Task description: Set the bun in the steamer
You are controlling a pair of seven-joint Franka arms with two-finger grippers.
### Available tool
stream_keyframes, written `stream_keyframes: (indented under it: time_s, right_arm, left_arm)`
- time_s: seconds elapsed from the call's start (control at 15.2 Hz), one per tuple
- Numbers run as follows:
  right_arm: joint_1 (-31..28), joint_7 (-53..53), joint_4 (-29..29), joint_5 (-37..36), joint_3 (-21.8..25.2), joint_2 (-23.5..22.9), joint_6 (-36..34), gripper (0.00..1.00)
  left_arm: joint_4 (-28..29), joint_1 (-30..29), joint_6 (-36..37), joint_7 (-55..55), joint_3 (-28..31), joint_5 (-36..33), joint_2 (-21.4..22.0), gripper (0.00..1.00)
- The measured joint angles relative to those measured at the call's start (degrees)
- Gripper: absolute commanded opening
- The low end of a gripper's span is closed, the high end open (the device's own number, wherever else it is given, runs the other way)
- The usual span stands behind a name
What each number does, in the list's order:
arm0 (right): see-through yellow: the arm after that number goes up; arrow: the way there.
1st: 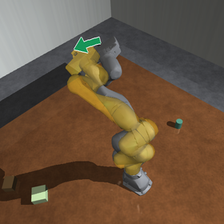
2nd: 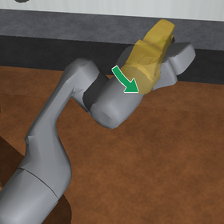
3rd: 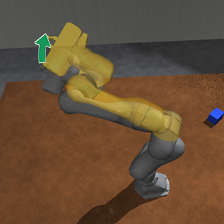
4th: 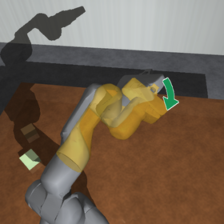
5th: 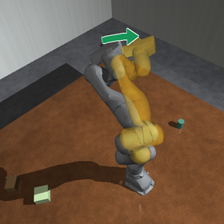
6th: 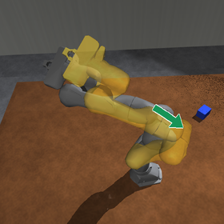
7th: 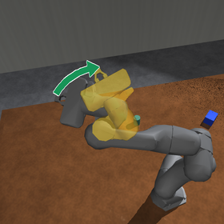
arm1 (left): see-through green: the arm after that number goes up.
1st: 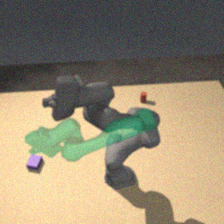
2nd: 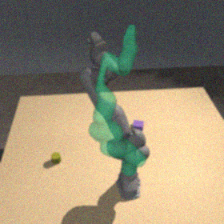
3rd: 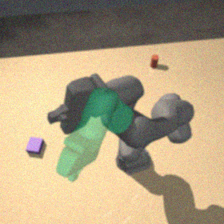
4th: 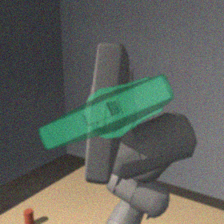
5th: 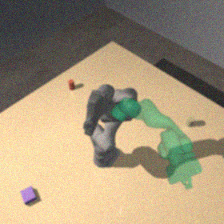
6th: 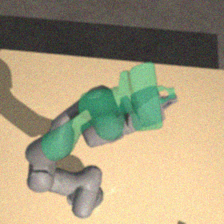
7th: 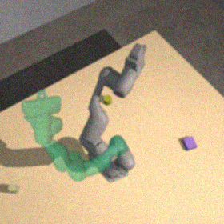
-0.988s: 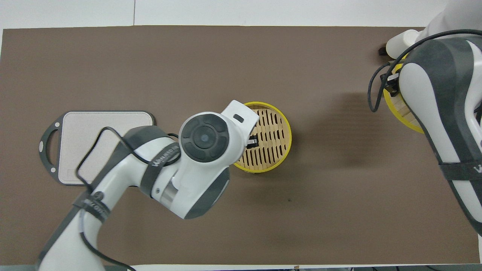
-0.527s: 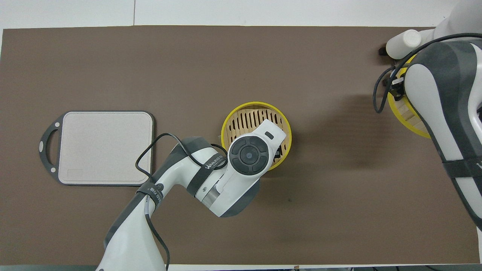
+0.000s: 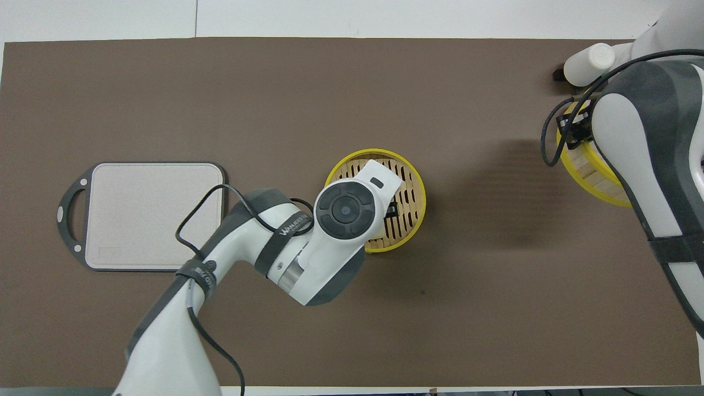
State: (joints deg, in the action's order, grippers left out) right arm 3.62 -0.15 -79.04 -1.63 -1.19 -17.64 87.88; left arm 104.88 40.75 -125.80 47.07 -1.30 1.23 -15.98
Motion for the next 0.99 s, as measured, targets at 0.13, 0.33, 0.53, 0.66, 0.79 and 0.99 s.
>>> stream_keyframes:
  time_s: [0.13, 0.33, 0.53, 0.66, 0.79, 0.99]
  right_arm:
    - [1.92, -1.96, 0.00, 2.00, -0.33, 0.09, 0.08, 0.00]
    - [9.27, -8.26, -0.06, 2.81, -0.66, 0.15, 3.55, 0.00]
    - [20.80, -20.98, -0.80, 2.91, -0.94, -0.30, 9.51, 0.00]
    - [28.01, -28.41, -1.51, 2.84, -1.06, -1.75, 14.01, 0.00]
    - [32.65, -31.44, -2.06, 2.73, -1.04, -3.46, 16.57, 0.00]
    - [36.36, -32.13, -2.50, 1.13, -0.94, -6.24, 18.17, 0.00]
  left_arm:
    - [-0.65, -5.39, 7.40, -2.36, 0.14, -0.04, 5.26, 1.00]
    - [-0.75, -14.21, 17.76, -11.31, 0.53, -0.07, 13.12, 1.00]
    - [-0.64, -22.47, 24.25, -22.23, 0.82, -0.09, 17.92, 1.00]
    - [-0.62, -27.10, 27.20, -29.62, 0.94, -0.09, 19.79, 1.00]
    - [-0.63, -30.36, 29.22, -35.60, 1.00, -0.11, 21.02, 1.00]
    - [-1.13, -34.03, 31.30, -40.82, 1.02, -0.12, 22.22, 1.00]
